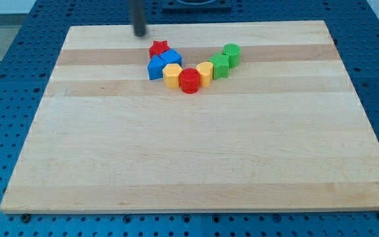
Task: Place the blue triangle to the left of the red star
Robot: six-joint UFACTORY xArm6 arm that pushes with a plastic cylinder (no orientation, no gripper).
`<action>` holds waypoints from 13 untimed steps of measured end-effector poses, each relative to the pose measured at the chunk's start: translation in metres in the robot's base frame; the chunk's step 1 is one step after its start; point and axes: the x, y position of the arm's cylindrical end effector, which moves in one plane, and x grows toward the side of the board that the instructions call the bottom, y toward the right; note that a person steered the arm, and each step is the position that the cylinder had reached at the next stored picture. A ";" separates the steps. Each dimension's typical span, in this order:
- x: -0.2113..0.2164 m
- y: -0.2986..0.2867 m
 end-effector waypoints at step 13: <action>0.168 0.086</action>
